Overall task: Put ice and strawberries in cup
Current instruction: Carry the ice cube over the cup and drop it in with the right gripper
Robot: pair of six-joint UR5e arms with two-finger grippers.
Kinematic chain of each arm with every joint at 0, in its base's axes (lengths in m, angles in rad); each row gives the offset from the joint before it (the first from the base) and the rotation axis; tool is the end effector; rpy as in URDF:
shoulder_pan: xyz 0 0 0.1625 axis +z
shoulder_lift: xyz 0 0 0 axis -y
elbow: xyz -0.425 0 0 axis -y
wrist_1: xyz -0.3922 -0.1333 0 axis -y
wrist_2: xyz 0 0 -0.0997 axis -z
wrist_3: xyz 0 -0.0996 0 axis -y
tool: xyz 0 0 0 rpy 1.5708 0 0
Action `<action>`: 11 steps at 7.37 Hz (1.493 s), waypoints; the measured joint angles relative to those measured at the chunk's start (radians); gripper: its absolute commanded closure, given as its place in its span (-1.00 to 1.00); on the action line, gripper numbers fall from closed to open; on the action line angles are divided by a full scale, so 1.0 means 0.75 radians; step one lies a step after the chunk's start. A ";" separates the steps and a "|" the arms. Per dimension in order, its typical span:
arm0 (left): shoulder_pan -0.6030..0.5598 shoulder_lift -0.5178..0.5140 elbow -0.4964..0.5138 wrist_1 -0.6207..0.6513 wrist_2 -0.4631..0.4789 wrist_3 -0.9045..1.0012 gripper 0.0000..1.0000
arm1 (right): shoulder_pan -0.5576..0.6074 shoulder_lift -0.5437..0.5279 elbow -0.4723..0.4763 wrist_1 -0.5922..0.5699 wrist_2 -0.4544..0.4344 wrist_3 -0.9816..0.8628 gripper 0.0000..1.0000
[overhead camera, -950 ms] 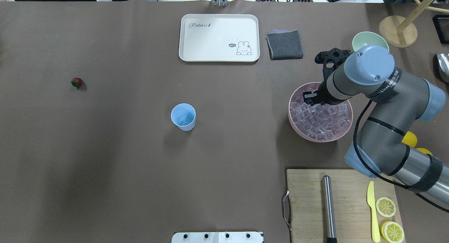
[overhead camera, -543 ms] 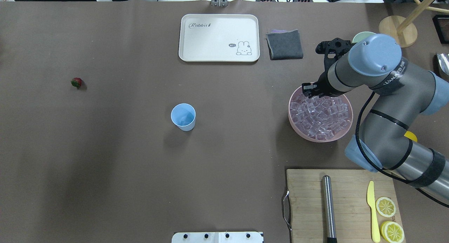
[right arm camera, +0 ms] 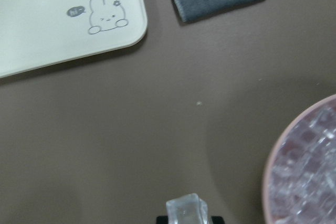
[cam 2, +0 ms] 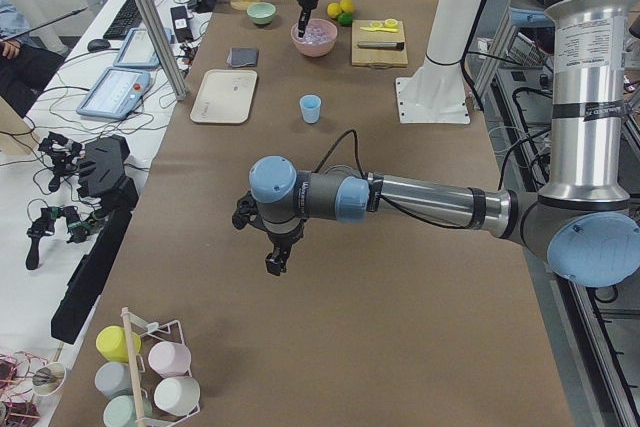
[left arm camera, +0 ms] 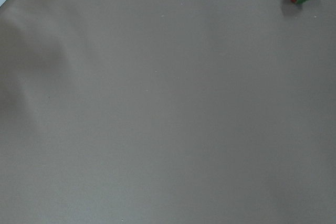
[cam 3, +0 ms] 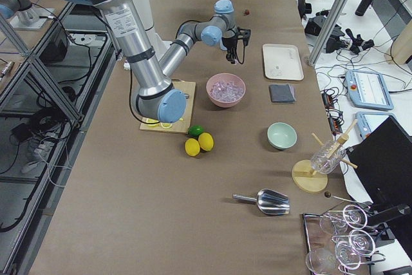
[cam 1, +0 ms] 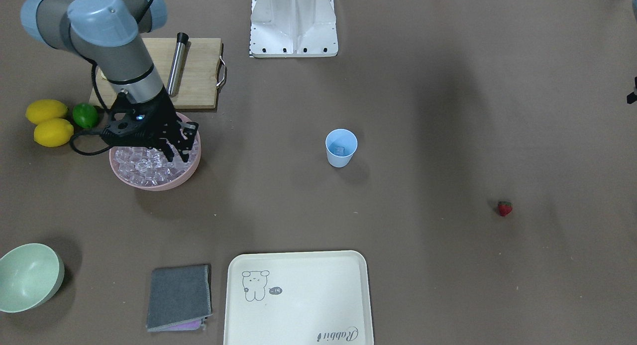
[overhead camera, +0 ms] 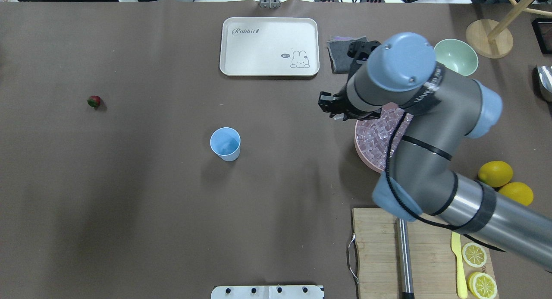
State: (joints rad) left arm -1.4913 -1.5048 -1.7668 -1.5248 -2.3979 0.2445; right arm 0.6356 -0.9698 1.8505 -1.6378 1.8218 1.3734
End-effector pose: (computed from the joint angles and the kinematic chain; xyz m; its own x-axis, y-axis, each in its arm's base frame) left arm -0.0228 -0.4692 0.5946 0.6309 0.3524 -0.6913 -0.2390 0.9359 0.2589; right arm -0.4414 -0.4605 0.2044 0.6262 0.2259 0.7462 -0.3130 0.9494 -0.0247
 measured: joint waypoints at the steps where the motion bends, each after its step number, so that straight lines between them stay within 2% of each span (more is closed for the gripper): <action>1: 0.000 0.000 0.002 0.000 -0.001 0.000 -0.96 | -0.060 0.155 -0.050 -0.140 -0.025 0.062 1.00; 2: 0.000 0.000 0.004 0.000 -0.001 0.001 -0.96 | -0.118 0.300 -0.155 -0.208 -0.057 0.132 1.00; 4: 0.000 0.000 0.007 0.000 -0.002 0.001 -0.96 | -0.230 0.552 -0.433 -0.240 -0.165 0.300 1.00; 5: 0.000 0.000 0.008 0.000 -0.002 0.000 -0.96 | -0.282 0.631 -0.527 -0.235 -0.225 0.371 1.00; 7: 0.000 0.000 0.013 0.000 -0.002 0.001 -0.96 | -0.328 0.687 -0.621 -0.183 -0.286 0.431 1.00; 8: 0.000 0.000 0.014 0.000 -0.002 0.003 -0.96 | -0.332 0.693 -0.643 -0.151 -0.296 0.438 -0.59; 9: 0.000 0.001 0.016 0.000 -0.002 0.004 -0.96 | -0.333 0.695 -0.656 -0.119 -0.308 0.443 -0.98; 11: 0.000 0.002 0.017 -0.002 -0.002 0.005 -0.96 | -0.324 0.696 -0.676 -0.085 -0.340 0.448 -0.98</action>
State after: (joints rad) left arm -1.4911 -1.5034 -1.7540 -1.5261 -2.3995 0.2484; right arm 0.3926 -0.4480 1.3435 -1.7015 1.5670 1.7096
